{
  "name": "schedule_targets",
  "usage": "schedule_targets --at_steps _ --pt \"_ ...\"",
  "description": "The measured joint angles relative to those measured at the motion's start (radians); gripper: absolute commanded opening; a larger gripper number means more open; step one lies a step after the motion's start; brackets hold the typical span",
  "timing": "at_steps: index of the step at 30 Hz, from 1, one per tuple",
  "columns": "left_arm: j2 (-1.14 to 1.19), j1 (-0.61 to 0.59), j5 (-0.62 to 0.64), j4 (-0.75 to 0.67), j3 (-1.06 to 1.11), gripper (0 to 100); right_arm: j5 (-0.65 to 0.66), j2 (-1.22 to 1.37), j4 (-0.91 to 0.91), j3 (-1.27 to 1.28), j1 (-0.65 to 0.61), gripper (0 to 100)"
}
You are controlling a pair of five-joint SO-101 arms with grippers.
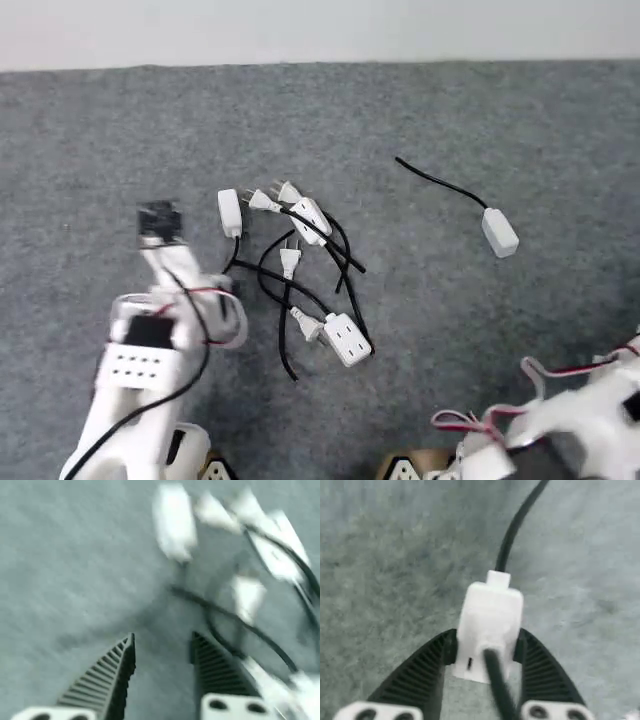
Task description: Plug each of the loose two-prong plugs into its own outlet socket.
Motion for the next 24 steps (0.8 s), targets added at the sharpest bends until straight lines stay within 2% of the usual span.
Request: schedule_targets --at_steps 4,10,13,21,24 --pt "0.0 0.213 0.115 0.02 -0.002 21 -0.002 0.175 0.037 -0.129 -0.015 16.9" --pt "0.006 0.457 0.275 -0.023 -0.003 21 -0.003 0.364 0.173 -0.333 -0.091 13.6" --pt "0.084 0.555 0.324 -0.066 -0.017 21 -0.009 0.413 0.209 -0.391 -0.121 13.6" --pt "0.551 0.583 0.408 -0.094 -0.255 24 -0.068 0.434 0.215 -0.414 -0.187 13.6" --pt "0.677 0.588 0.433 -0.046 -0.373 24 -0.071 0.434 0.215 -0.414 -0.198 13.6"
